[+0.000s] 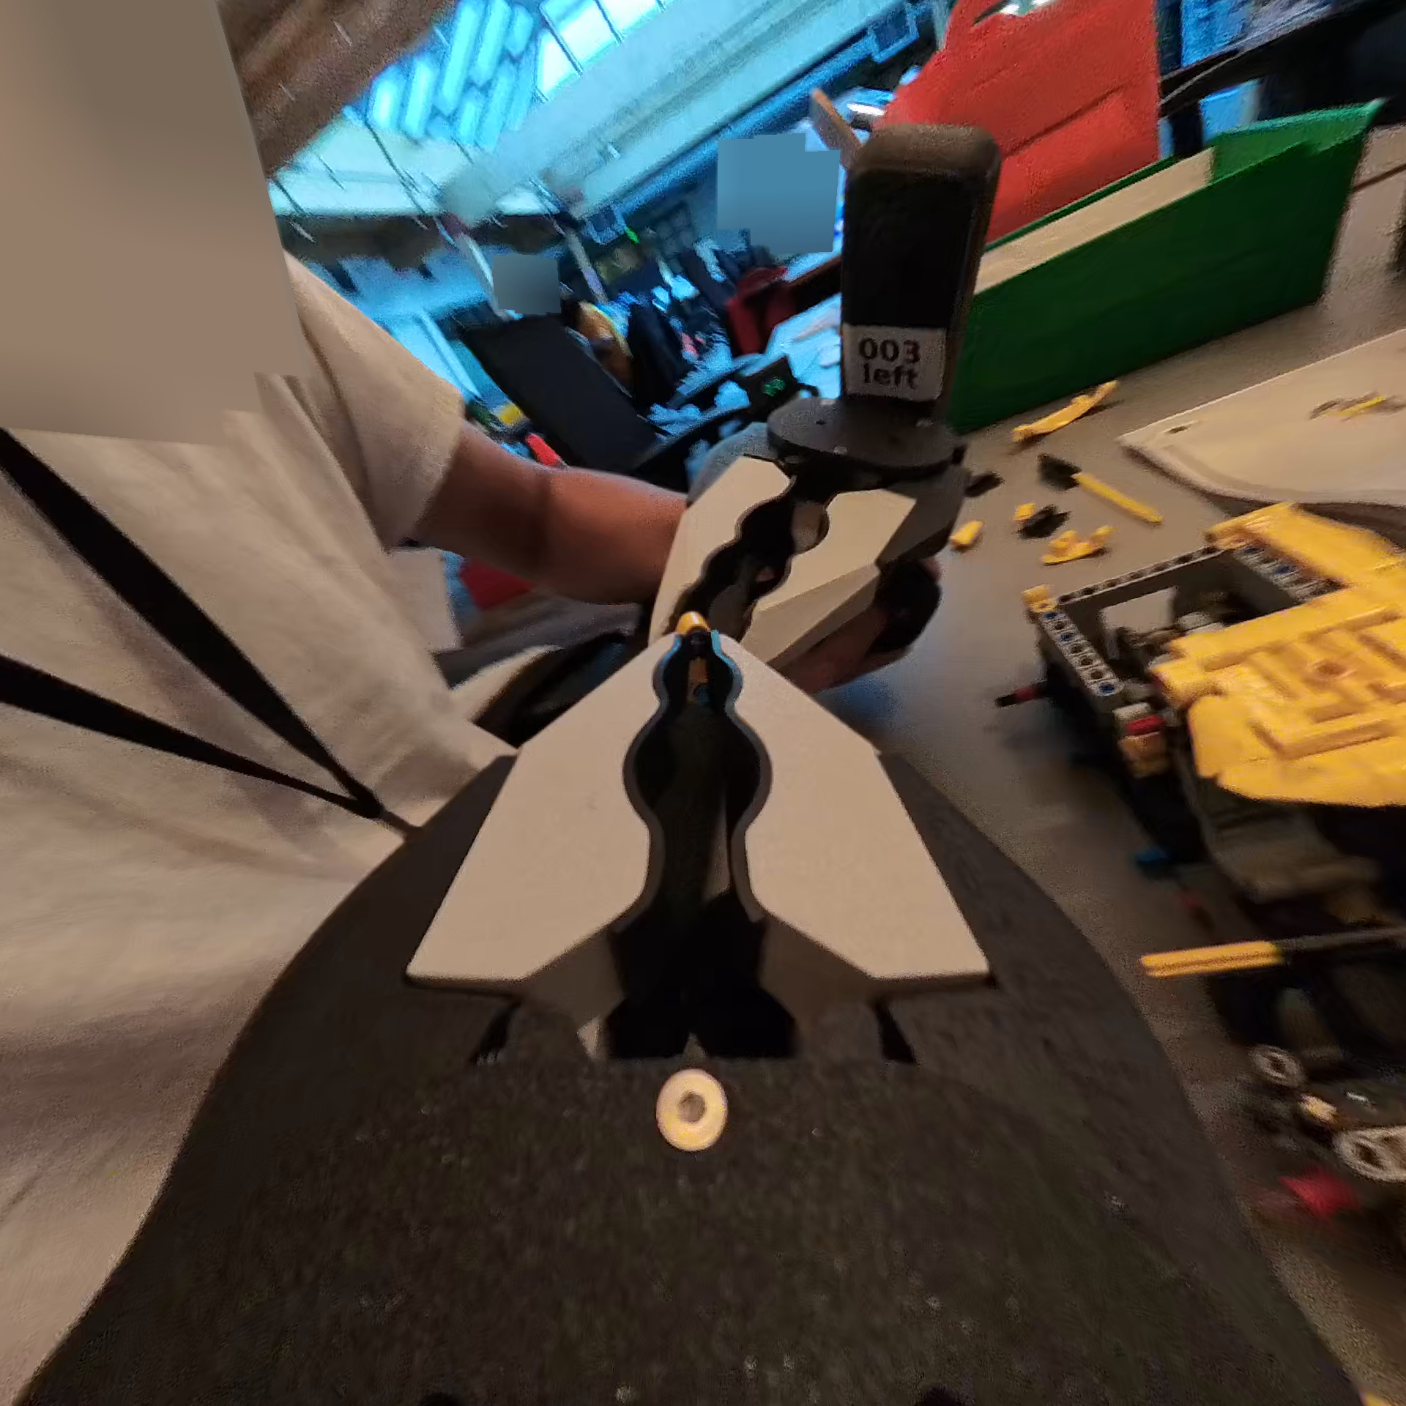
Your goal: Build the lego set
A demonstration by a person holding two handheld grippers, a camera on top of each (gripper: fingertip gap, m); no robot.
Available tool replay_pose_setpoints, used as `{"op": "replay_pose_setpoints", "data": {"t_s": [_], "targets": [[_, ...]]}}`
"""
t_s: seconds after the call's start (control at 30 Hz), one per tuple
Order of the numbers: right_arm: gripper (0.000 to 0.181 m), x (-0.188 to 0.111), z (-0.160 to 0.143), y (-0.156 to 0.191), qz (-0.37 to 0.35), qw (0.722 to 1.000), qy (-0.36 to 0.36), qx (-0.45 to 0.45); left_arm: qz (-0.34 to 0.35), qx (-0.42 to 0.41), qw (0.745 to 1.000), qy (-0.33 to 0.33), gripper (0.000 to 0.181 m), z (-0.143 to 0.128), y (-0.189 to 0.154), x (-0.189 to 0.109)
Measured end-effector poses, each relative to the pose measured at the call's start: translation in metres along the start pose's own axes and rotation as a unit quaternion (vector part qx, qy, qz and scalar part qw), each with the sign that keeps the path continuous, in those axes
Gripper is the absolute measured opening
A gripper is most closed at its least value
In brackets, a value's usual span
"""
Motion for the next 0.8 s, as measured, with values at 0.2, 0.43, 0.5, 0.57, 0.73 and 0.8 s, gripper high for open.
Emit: {"op": "replay_pose_setpoints", "data": {"t_s": [0.2, 0.43, 0.5, 0.57, 0.73, 0.8], "targets": [[0.004, 0.006, -0.014, -0.003, 0.068, 0.995, 0.012, 0.070, -0.012, 0.060, 0.996, 0.059, 0.012, -0.006, -0.005, 0.008], [0.004, 0.008, -0.024, -0.014, 0.040, 0.981, 0.177, 0.071, 0.096, 0.161, 0.959, 0.211, 0.012, -0.022, -0.001, 0.015], [0.004, 0.005, -0.020, -0.013, 0.043, 0.982, 0.177, 0.055, 0.142, 0.214, 0.937, 0.239, 0.012, -0.018, -0.005, 0.018], [0.004, 0.001, -0.015, -0.015, 0.028, 0.984, 0.169, 0.046, 0.179, 0.246, 0.919, 0.252, 0.012, -0.015, -0.007, 0.015], [0.004, -0.020, -0.014, -0.032, -0.093, 0.989, 0.112, 0.013, 0.230, 0.284, 0.864, 0.347, 0.013, -0.042, -0.005, -0.005], [0.004, -0.018, -0.021, -0.040, -0.135, 0.986, 0.098, 0.003, 0.216, 0.269, 0.858, 0.381, 0.013, -0.053, -0.005, -0.014]]}}
Point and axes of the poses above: each gripper's, where its closed fingertips meet, x out along the fingers, z out of its top, y = z × x across the jaws, the point moved 6 cm from there along -x, back along the fingers, and after that the axes turned 1 degree about z, right-handed, at the moved point
